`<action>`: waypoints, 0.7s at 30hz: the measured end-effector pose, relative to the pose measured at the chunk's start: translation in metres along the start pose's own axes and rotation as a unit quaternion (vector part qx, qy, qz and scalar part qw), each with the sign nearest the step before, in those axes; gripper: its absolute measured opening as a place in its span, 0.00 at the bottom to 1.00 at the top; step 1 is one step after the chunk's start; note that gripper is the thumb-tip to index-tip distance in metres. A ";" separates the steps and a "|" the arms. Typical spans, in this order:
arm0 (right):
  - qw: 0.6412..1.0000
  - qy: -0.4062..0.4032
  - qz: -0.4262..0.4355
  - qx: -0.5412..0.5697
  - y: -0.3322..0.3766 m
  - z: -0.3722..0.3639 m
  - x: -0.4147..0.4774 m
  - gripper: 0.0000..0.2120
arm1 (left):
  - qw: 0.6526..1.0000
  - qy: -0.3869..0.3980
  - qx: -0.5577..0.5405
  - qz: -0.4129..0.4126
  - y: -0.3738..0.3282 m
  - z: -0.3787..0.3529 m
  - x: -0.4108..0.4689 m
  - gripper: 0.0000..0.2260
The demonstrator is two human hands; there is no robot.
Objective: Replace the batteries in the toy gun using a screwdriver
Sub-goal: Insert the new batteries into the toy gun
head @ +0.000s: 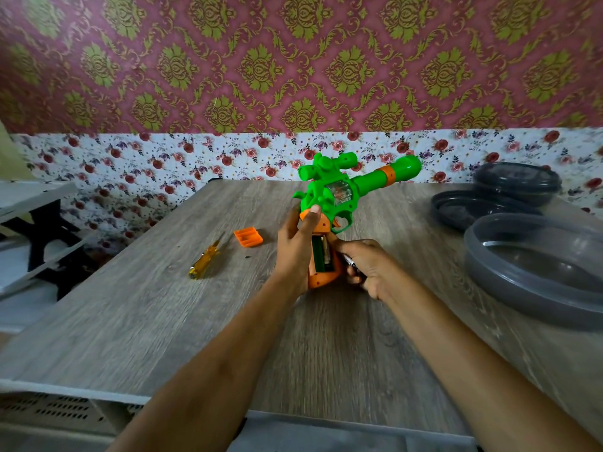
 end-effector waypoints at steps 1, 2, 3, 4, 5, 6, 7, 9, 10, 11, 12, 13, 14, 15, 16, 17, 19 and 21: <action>1.000 0.000 0.000 -0.005 0.000 0.000 -0.001 0.15 | 1.000 0.000 0.001 -0.002 0.000 0.000 0.000 0.13; 1.000 0.000 0.001 -0.008 0.000 0.000 -0.001 0.15 | 1.000 0.004 0.004 -0.004 -0.001 0.000 0.000 0.14; 1.000 0.001 0.004 -0.007 0.000 0.000 -0.002 0.15 | 1.000 0.009 0.010 -0.007 -0.001 -0.001 0.001 0.14; 1.000 0.004 0.006 -0.004 0.000 0.000 -0.002 0.16 | 1.000 0.015 0.015 -0.010 -0.003 -0.001 0.001 0.14; 1.000 0.009 0.007 0.000 0.000 -0.001 -0.002 0.16 | 1.000 0.023 0.016 -0.012 -0.005 -0.002 0.000 0.14; 1.000 0.014 0.008 0.008 0.001 0.000 -0.002 0.16 | 0.999 0.033 0.014 -0.017 -0.007 -0.005 0.000 0.14; 1.000 0.022 0.008 0.017 0.001 0.000 -0.002 0.15 | 0.999 0.043 0.015 -0.025 -0.008 -0.005 0.000 0.13; 0.999 0.038 0.007 0.029 0.002 0.001 -0.002 0.15 | 0.998 0.056 0.017 -0.039 -0.011 -0.007 0.000 0.12; 0.998 0.045 0.006 0.032 0.003 0.002 -0.003 0.14 | 0.997 0.058 0.018 -0.038 -0.011 -0.008 0.000 0.12; 0.998 0.052 0.004 0.035 0.003 0.002 -0.003 0.13 | 0.998 0.057 0.018 -0.034 -0.010 -0.007 0.001 0.13; 0.998 0.058 0.003 0.038 0.003 0.001 -0.004 0.12 | 0.998 0.055 0.014 -0.029 -0.010 -0.007 0.001 0.14; 0.997 0.063 0.003 0.040 0.004 0.001 -0.005 0.11 | 0.998 0.049 0.009 -0.024 -0.009 -0.006 0.001 0.15; 0.997 0.066 0.004 0.042 0.004 0.000 -0.006 0.11 | 0.999 0.046 0.005 -0.021 -0.008 -0.006 0.002 0.16; 0.997 0.067 0.004 0.042 0.004 0.000 -0.006 0.10 | 0.999 0.044 0.002 -0.020 -0.008 -0.005 0.002 0.17; 0.997 0.067 0.003 0.039 0.004 0.000 -0.006 0.10 | 0.999 0.045 0.004 -0.023 -0.009 -0.005 0.002 0.17; 0.997 0.066 0.001 0.034 0.004 -0.001 -0.006 0.10 | 0.998 0.048 0.009 -0.026 -0.009 -0.006 0.003 0.16; 0.998 0.058 -0.004 0.018 0.003 0.001 -0.005 0.13 | 0.997 0.061 0.023 -0.037 -0.011 -0.008 0.002 0.11; 0.999 0.050 -0.008 0.014 0.002 0.002 -0.004 0.13 | 0.995 0.075 0.040 -0.050 -0.012 -0.010 0.001 0.08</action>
Point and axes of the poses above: each hand's wrist, its own x-axis towards the middle knuckle, its own z-axis out of the back of the hand, y = z × x, the point moved 6 cm from there along x, towards the middle knuckle, and after that the axes turned 6 degrees about -z, right-handed, at the moved point
